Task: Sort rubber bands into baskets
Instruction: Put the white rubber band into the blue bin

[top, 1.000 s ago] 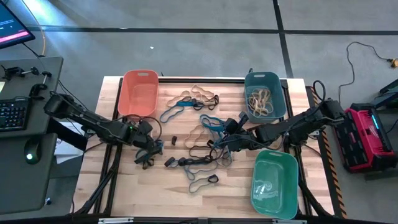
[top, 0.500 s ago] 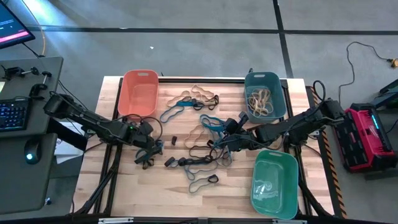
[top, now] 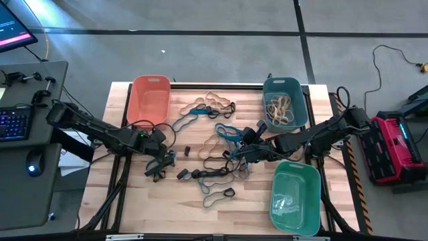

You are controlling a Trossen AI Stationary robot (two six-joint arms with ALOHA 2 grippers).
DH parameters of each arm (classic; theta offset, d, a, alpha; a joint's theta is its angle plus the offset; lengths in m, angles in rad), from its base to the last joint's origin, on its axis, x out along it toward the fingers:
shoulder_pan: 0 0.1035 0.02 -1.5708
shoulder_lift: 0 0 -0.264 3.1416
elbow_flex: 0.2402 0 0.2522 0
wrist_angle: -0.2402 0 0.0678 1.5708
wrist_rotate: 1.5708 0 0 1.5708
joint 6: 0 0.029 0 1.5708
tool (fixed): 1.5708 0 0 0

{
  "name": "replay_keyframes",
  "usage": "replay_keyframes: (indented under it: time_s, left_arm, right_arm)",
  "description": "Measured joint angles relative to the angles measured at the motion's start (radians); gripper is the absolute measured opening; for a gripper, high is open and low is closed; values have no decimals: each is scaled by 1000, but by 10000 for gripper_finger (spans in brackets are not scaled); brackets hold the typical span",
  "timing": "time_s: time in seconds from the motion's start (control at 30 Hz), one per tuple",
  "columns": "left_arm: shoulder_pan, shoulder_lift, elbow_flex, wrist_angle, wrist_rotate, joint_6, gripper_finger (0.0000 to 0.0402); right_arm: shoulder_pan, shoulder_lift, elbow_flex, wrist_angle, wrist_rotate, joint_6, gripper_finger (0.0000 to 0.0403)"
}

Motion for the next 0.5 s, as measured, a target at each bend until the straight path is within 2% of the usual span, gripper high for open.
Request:
replay_keyframes:
  time_s: [0.5]
  left_arm:
    - [-1,0,0,-12,21,-8,113]
  right_arm:
    - [0,0,0,0,0,0,0]
